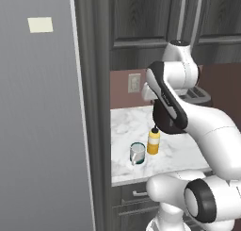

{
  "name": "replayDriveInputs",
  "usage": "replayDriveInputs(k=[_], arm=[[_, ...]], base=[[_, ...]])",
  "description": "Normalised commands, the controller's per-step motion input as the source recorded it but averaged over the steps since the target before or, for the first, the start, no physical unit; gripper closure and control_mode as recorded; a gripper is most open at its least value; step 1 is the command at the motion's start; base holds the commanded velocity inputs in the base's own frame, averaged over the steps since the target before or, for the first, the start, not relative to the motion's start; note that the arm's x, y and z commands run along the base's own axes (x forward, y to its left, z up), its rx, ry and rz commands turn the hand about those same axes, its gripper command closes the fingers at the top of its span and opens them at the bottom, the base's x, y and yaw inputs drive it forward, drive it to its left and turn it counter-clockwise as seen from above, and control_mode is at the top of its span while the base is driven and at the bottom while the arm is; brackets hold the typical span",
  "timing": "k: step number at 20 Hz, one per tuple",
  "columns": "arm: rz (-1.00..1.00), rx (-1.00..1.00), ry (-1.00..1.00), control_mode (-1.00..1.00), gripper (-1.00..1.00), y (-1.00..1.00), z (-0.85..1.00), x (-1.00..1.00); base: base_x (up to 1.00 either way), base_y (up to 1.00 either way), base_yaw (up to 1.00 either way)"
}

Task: Pick the mug from the counter and place it inside the microwave. Then close the microwave.

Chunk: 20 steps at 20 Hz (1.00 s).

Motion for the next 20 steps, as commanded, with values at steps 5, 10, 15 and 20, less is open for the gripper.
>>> replayDriveInputs(k=[5, 10, 15, 20], arm=[[-0.13, 0.03, 0.16, -1.00, -1.00, 0.00, -0.39, -0.12], [-0.30, 0.04, 0.06, -1.00, -1.00, 0.00, -0.40, -0.40], [-0.21, 0.02, -0.02, -1.00, -1.00, -0.02, -0.12, -0.61], [-0.14, 0.01, -0.04, -1.00, -1.00, 0.02, -0.29, -0.40]], base=[[0.00, 0.00, 0.00], [0.00, 0.00, 0.00], [0.00, 0.00, 0.00], [0.00, 0.00, 0.00]])
